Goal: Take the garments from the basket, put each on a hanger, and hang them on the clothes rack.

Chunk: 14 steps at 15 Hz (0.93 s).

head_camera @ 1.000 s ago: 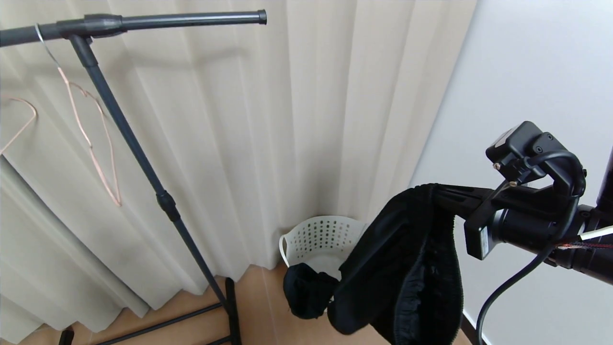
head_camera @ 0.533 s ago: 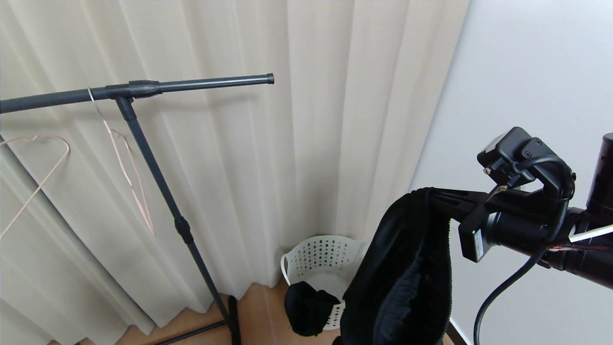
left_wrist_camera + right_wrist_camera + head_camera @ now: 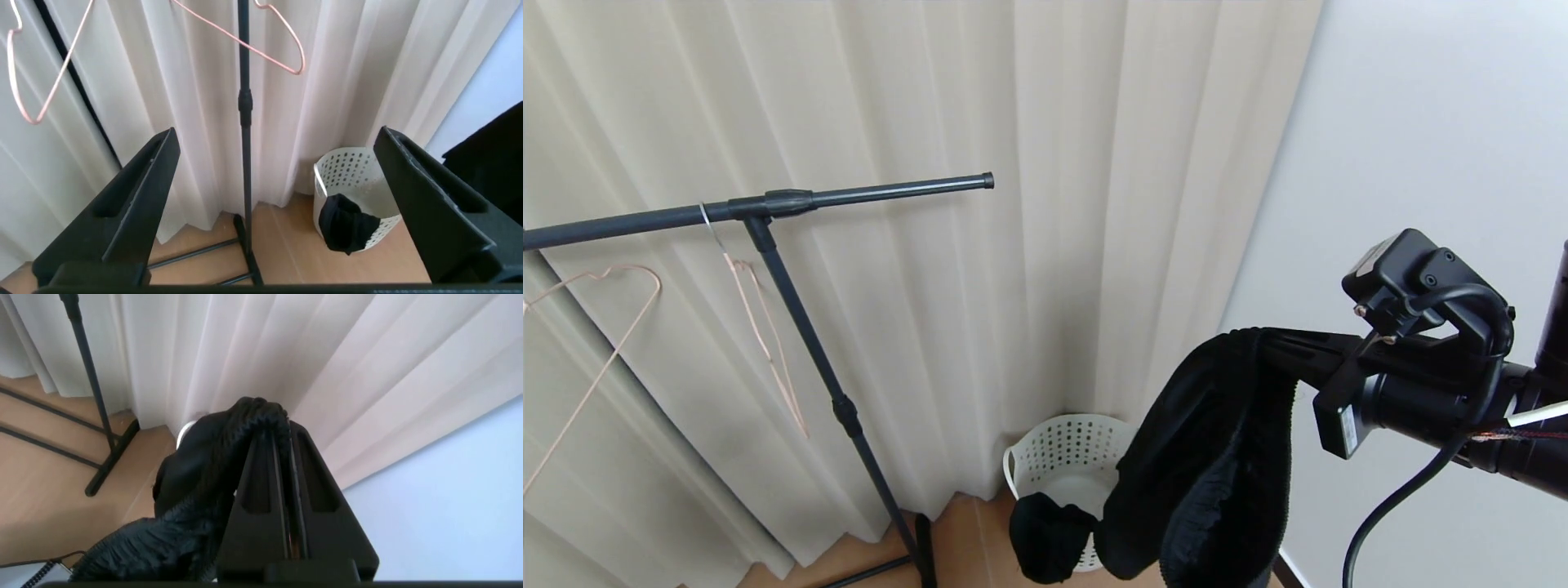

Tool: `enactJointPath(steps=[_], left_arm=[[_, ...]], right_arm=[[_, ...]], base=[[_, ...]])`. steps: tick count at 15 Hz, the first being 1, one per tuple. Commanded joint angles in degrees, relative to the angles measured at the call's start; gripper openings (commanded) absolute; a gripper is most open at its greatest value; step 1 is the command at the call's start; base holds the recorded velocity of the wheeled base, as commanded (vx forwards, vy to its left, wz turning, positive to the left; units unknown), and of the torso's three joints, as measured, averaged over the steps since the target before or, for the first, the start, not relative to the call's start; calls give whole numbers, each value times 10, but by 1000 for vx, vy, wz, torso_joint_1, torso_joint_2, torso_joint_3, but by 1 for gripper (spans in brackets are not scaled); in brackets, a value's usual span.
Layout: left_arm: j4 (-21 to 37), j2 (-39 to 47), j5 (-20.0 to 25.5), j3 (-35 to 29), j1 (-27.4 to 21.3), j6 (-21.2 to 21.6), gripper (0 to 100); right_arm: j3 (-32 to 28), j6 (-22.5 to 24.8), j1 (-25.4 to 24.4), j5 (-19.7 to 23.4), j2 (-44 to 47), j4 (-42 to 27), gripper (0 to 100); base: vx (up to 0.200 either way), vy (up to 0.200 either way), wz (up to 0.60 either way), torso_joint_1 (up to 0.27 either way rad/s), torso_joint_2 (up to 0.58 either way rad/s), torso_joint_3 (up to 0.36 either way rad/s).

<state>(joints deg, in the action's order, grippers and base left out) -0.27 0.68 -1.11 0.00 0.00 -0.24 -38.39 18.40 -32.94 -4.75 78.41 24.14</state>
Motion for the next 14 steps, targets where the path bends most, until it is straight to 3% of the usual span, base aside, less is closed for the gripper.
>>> enactJointPath(steps=[1, 4, 10, 12, 14], left_arm=[[-1, 0, 0, 0, 0, 0, 100], [-1, 0, 0, 0, 0, -1, 100], [-1, 1, 1, 0, 0, 0, 100], [-1, 1, 1, 0, 0, 0, 100], [-1, 1, 1, 0, 0, 0, 100]], right_arm=[[4, 1, 0, 0, -11, 0, 0], [3, 5, -1, 0, -9, 0, 0], [4, 11, 0, -1, -11, 0, 0], [0, 11, 1, -1, -11, 3, 0], [7, 11, 3, -1, -11, 27, 0]], base=[[0, 0, 0, 168, -359, -198], [0, 0, 0, 47, -107, -63], [0, 0, 600, 10, -3, -2], [0, 0, 0, 0, 0, 0], [0, 200, 0, -2, -5, 5]])
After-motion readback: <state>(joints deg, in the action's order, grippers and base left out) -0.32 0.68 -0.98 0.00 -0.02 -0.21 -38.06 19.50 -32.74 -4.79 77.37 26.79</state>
